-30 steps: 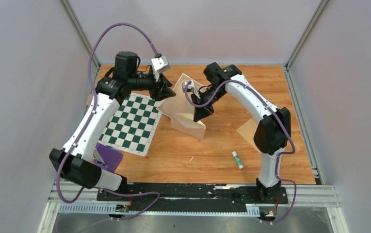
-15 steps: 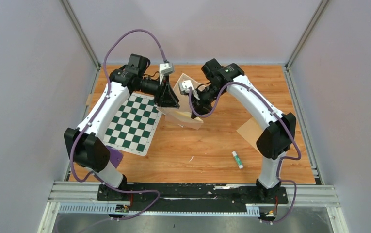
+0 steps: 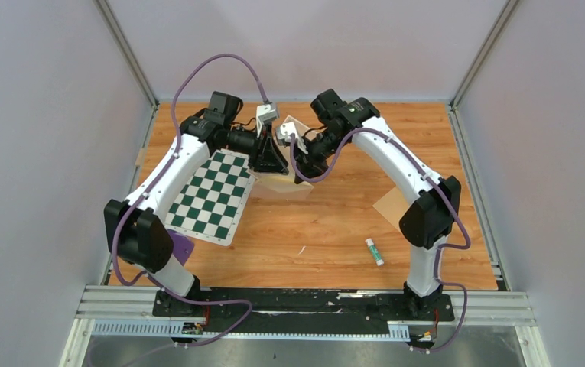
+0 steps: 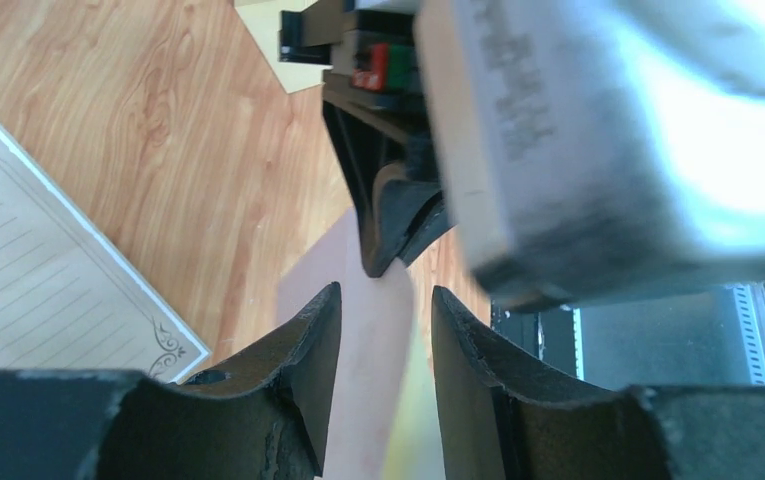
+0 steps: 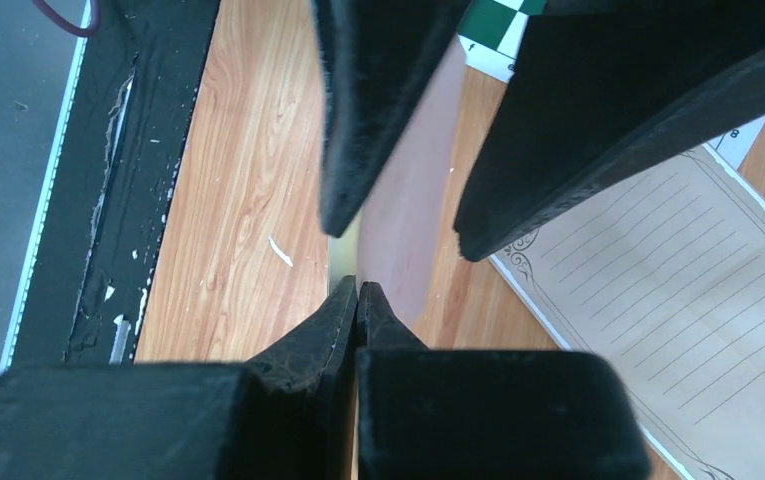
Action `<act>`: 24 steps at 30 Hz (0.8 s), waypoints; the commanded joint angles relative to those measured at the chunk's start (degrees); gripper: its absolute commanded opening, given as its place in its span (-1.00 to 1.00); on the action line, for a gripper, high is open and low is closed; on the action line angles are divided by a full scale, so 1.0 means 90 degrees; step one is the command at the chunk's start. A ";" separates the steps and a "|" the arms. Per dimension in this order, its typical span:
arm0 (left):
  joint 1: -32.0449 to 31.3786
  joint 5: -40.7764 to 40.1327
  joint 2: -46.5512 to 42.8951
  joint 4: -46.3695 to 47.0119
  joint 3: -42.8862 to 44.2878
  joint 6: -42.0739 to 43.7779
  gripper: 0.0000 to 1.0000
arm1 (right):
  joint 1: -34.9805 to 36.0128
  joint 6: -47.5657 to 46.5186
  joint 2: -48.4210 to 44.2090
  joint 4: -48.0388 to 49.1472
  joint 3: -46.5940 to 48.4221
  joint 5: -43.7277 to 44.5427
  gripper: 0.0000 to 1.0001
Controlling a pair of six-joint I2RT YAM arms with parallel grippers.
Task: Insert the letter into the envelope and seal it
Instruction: Place the letter in the envelope.
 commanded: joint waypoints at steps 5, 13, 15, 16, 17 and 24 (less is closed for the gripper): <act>-0.0040 0.0320 0.0045 -0.0426 0.0142 0.0430 -0.07 | -0.0013 0.0362 0.0191 0.0207 0.0444 -0.0144 -1.00; -0.0048 0.0128 0.0182 -0.0550 0.0200 0.0623 -0.34 | -0.0017 0.0437 0.0131 0.0255 0.0425 -0.0149 -1.00; -0.0058 0.0148 0.0225 -0.0552 0.0181 0.0612 -0.46 | -0.0022 0.0469 0.0130 0.0272 0.0430 -0.0154 -1.00; -0.0064 0.0151 0.0256 -0.0547 0.0184 0.0595 -0.50 | -0.0018 0.0466 0.0136 0.0267 0.0428 -0.0154 -1.00; -0.0068 0.0151 0.0268 -0.0552 0.0186 0.0577 -0.56 | -0.0022 0.0460 0.0134 0.0265 0.0425 -0.0146 -1.00; -0.0082 0.0077 0.0361 -0.0607 0.0194 0.0677 -0.84 | -0.0022 0.0473 0.0139 0.0289 0.0454 -0.0138 -1.00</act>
